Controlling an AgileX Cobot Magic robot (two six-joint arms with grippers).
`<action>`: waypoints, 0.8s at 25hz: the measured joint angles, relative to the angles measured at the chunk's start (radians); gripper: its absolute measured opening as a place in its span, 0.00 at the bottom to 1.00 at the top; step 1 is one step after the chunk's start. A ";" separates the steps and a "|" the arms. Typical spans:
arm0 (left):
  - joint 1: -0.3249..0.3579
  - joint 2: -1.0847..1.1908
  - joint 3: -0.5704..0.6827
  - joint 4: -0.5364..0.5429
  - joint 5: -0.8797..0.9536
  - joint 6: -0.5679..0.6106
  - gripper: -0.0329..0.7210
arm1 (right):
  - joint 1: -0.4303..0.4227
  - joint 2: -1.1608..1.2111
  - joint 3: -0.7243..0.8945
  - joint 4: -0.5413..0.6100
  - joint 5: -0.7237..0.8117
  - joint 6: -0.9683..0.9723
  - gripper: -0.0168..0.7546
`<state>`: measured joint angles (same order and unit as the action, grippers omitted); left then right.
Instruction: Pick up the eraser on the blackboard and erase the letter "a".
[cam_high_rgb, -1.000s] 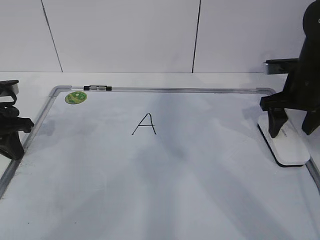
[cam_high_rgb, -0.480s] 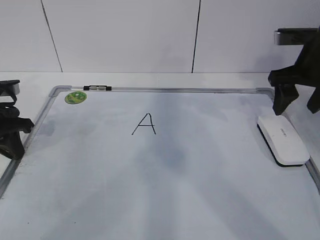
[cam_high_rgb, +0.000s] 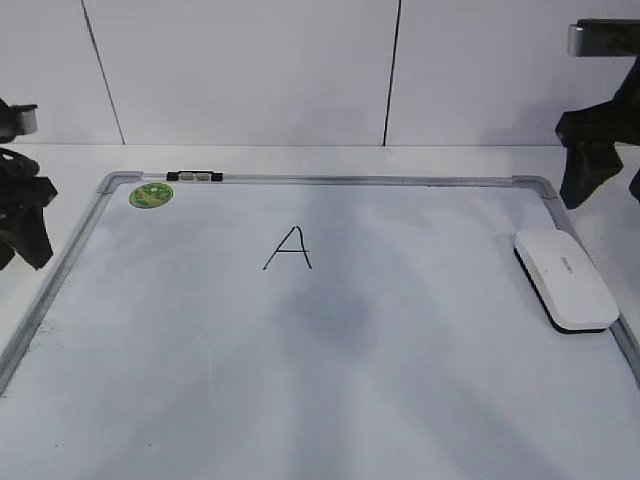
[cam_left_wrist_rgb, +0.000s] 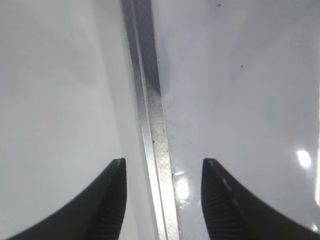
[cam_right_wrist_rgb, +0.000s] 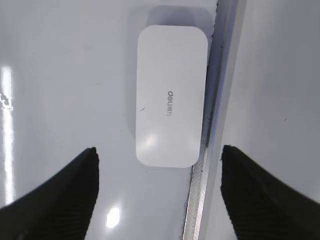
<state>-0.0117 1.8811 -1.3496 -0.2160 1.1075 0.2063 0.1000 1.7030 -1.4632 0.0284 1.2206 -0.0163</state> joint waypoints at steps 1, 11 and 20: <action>0.000 -0.011 -0.022 -0.002 0.030 0.000 0.53 | 0.000 -0.012 0.000 0.000 0.000 0.000 0.80; 0.000 -0.268 -0.049 -0.025 0.110 0.002 0.54 | 0.000 -0.193 0.103 -0.004 0.006 0.000 0.80; 0.000 -0.480 0.025 -0.038 0.125 -0.006 0.54 | 0.000 -0.423 0.312 -0.028 0.011 0.016 0.79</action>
<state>-0.0117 1.4016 -1.3243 -0.2536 1.2329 0.2001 0.1000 1.2797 -1.1511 0.0000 1.2311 0.0000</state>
